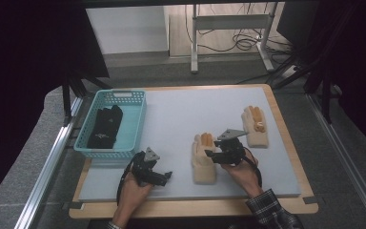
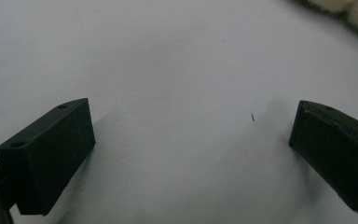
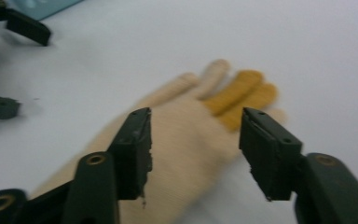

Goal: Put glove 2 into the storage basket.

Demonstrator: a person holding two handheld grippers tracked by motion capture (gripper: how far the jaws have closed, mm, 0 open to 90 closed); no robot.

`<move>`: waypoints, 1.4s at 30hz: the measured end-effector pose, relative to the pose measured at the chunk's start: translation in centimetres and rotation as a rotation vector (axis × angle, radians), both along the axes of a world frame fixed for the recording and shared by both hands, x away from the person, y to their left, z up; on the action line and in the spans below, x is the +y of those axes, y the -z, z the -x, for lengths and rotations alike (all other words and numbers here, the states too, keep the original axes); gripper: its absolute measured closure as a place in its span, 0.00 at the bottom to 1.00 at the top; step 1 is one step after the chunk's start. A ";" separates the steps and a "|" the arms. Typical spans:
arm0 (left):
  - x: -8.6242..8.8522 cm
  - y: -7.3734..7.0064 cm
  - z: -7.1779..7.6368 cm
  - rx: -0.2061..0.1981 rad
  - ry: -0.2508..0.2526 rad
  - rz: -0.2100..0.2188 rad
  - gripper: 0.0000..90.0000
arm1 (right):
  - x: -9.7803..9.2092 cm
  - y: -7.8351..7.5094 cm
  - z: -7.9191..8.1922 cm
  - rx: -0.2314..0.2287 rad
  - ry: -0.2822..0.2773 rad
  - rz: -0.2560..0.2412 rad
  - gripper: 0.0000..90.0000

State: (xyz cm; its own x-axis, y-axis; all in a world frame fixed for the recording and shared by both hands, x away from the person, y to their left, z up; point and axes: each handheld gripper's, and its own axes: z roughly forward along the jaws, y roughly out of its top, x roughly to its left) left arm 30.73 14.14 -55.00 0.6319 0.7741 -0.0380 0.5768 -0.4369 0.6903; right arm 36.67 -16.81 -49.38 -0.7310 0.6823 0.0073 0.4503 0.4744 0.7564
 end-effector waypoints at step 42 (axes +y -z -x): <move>0.0 0.0 0.0 0.002 -0.001 0.002 0.00 | -14.9 1.6 -10.6 -0.029 0.317 0.125 0.42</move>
